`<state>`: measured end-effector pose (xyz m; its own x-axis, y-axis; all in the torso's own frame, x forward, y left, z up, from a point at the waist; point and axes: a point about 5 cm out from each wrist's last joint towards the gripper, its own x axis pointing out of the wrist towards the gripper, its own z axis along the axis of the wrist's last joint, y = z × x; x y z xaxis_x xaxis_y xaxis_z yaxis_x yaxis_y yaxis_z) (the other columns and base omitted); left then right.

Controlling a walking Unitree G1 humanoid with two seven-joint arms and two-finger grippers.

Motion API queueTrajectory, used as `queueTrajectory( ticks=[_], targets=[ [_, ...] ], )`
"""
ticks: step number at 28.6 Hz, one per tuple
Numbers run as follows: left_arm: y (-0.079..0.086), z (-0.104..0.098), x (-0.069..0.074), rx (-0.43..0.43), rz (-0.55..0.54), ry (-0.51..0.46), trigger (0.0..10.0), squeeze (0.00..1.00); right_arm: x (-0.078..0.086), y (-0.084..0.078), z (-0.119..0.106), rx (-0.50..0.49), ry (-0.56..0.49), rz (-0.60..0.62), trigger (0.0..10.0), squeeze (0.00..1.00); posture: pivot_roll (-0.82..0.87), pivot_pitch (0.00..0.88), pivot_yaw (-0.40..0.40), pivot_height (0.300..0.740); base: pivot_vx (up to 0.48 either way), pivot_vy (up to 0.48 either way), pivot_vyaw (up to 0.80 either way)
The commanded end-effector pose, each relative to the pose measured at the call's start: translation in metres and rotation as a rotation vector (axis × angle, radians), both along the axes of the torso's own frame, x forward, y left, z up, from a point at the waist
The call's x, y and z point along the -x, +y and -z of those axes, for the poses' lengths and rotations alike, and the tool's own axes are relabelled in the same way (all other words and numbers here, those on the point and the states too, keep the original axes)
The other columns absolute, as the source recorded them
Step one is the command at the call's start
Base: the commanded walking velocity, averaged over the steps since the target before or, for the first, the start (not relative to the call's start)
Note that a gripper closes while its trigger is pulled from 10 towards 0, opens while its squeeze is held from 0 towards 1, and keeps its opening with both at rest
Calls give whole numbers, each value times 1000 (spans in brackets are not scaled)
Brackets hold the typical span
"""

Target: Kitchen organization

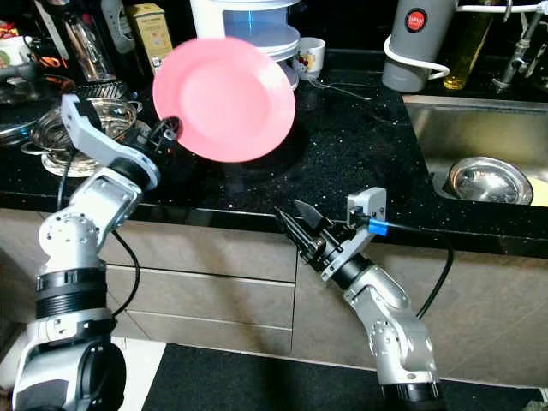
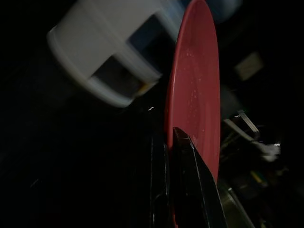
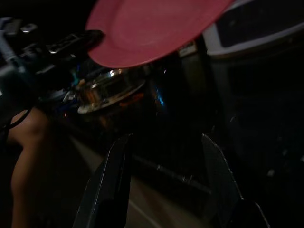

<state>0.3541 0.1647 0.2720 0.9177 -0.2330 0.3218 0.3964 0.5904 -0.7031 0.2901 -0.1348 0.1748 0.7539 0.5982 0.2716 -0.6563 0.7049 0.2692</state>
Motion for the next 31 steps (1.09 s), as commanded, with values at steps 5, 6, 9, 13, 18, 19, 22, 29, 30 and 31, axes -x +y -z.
queueTrajectory(
  ticks=[5, 6, 9, 13, 18, 19, 22, 29, 30, 31],
  targets=[
    [-2, -6, 4, -9, -19, -68, 10000, 0, -4, -2, -14, -27, -26, 19, 10000, 0, -5, 29, 9, 740, 0, 0, -480],
    [-2, -6, 4, -9, -19, -68, 10000, 0, -4, -2, -14, -27, -26, 19, 10000, 0, -5, 29, 9, 740, 0, 0, -800],
    [0, -2, 3, -24, -50, -64, 10000, 0, -5, -3, -17, -31, -30, 28, 10000, 0, -5, 30, 8, 740, 0, 0, -800],
    [3, 1, 5, -59, -84, -67, 10000, 0, -6, -4, -19, -32, -31, 33, 10000, 0, -4, 30, 7, 740, 0, 0, -800],
    [8, 3, 6, -106, -129, -69, 10000, 0, -7, -5, -19, -32, -32, 37, 10000, 0, -4, 30, 4, 740, 0, 0, -760],
    [9, 4, 6, -117, -138, -68, 10000, 0, -7, -5, -19, -32, -31, 37, 10000, 0, -4, 30, 3, 740, 0, 0, 0],
    [10, 5, 6, -137, -155, -71, 10000, 0, -8, -5, -20, -30, -28, 40, 10000, 0, -3, 29, 2, 740, 0, 0, 0],
    [11, 7, 6, -154, -170, -77, 10000, 0, -8, -4, -19, -19, -24, 38, 10000, 0, -5, 30, 0, 740, 0, 0, 0],
    [11, 7, 6, -154, -170, -77, 10000, 0, -8, -4, -19, -19, -24, 38, 10000, 0, -5, 30, 0, 740, 0, 0, 0],
    [11, 7, 6, -155, -171, -76, 10000, 0, -8, -4, -19, -17, -24, 37, 10000, 0, -5, 30, 0, 740, 0, 0, 0]
  ],
)
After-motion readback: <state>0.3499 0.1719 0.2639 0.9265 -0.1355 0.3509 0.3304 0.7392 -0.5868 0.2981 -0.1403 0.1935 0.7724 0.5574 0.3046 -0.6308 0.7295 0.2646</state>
